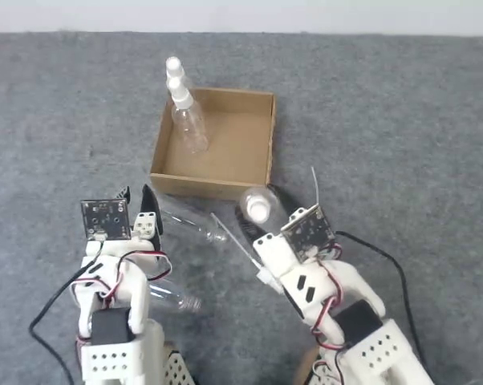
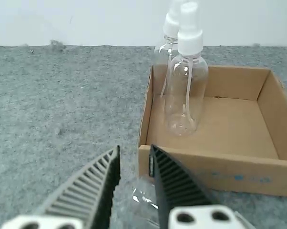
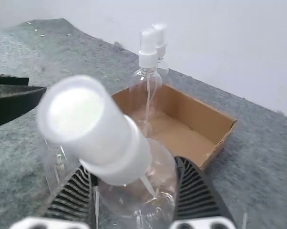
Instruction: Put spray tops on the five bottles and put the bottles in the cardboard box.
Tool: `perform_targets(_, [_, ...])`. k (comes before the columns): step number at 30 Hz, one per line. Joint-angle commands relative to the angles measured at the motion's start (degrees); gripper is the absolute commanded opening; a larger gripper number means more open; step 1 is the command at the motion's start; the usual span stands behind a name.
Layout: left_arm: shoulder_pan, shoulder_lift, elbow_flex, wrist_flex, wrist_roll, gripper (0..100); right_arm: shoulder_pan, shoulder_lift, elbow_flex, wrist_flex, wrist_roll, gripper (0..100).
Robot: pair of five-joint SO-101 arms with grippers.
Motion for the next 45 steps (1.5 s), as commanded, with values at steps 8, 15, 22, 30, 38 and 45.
perform_targets(8, [-0.4,-1.1,-0.4,0.1,0.3,9,2.8,-0.8,-20.3,8.7,-2.4,0.6])
perform_targets(15, [-0.4,-1.1,-0.4,0.1,0.3,9,2.8,12.4,-32.2,8.1,-2.4,0.6])
perform_targets(22, [-0.4,-1.1,-0.4,0.1,0.3,9,2.8,33.7,-44.2,-0.2,-2.4,0.6])
perform_targets(30, [-0.4,-1.1,-0.4,0.1,0.2,9,3.8,53.9,-55.4,-6.5,-2.4,0.6])
perform_targets(38, [-0.4,-1.1,-0.4,0.1,0.2,9,8.4,67.0,-63.3,-9.4,-2.5,0.6])
perform_targets(45, [-0.4,-1.1,-0.5,0.1,0.2,9,8.5,74.7,-67.5,-9.4,-2.6,0.7])
